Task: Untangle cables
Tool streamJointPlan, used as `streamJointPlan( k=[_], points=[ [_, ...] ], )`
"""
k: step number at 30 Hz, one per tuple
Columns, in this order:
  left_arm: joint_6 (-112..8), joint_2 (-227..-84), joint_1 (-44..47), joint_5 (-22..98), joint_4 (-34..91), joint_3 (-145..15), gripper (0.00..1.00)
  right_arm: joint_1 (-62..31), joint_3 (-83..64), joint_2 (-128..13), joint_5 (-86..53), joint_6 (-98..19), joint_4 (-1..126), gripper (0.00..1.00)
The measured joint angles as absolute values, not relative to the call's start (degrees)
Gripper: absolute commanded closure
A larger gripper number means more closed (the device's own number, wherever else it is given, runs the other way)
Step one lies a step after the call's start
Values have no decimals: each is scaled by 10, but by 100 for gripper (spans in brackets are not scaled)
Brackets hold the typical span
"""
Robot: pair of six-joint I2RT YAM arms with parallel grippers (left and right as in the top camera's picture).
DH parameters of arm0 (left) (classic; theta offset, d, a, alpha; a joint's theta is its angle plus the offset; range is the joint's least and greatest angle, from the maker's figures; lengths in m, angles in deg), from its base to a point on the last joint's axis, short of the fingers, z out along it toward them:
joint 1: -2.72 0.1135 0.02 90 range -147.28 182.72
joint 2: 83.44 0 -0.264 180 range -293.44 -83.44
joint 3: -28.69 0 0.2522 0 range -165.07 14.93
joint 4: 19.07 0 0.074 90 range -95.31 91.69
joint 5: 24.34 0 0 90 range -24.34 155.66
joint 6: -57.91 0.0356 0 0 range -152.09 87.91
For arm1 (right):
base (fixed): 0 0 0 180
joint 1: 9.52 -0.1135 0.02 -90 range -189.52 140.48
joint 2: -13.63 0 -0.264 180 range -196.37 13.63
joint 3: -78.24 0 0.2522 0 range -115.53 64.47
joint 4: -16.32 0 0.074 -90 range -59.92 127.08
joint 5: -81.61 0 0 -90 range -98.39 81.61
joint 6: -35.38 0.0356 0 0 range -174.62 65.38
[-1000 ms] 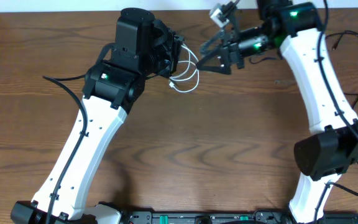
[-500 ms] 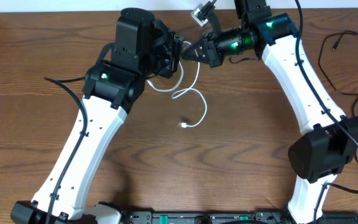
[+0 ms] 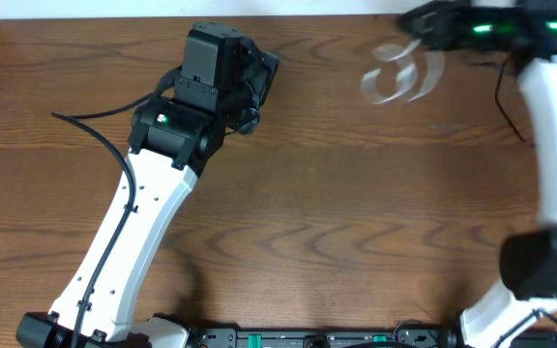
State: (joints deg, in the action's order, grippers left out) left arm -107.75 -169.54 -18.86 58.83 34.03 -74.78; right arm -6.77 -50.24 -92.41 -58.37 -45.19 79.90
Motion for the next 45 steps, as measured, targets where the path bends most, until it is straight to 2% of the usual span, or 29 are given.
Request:
streamJointPlan(
  k=[8, 15, 24, 33, 34, 35, 37, 38, 39, 45],
  points=[
    [-902, -1695, -189, 595, 374, -748, 20, 58, -503, -801, -436, -378, 860, 99],
    [-761, -1695, -189, 596, 413, -748, 20, 183, -503, -788, -313, -368, 916, 99],
    [-708, -1695, -189, 596, 445, -748, 20, 306, -503, -816, -206, -355, 926, 99],
    [-705, -1695, -189, 596, 446, -748, 20, 327, -503, -893, -133, -336, 890, 98],
    [-706, -1695, -189, 596, 446, -748, 20, 327, -503, -905, -129, -334, 883, 89],
    [-705, -1695, -189, 596, 446, -748, 20, 327, -503, -918, -125, -333, 877, 69],
    [-705, -1695, -189, 596, 446, -748, 20, 327, -503, -942, -121, -327, 871, 25],
    [-705, -1695, -189, 596, 446, -748, 20, 327, -503, -957, -119, -326, 871, 7],
    [-705, -1695, -189, 596, 446, -748, 20, 327, -503, -967, -117, -326, 871, 1],
    [-701, -1695, -189, 596, 446, -748, 20, 327, -502, -998, -124, -323, 887, 1]
  ],
)
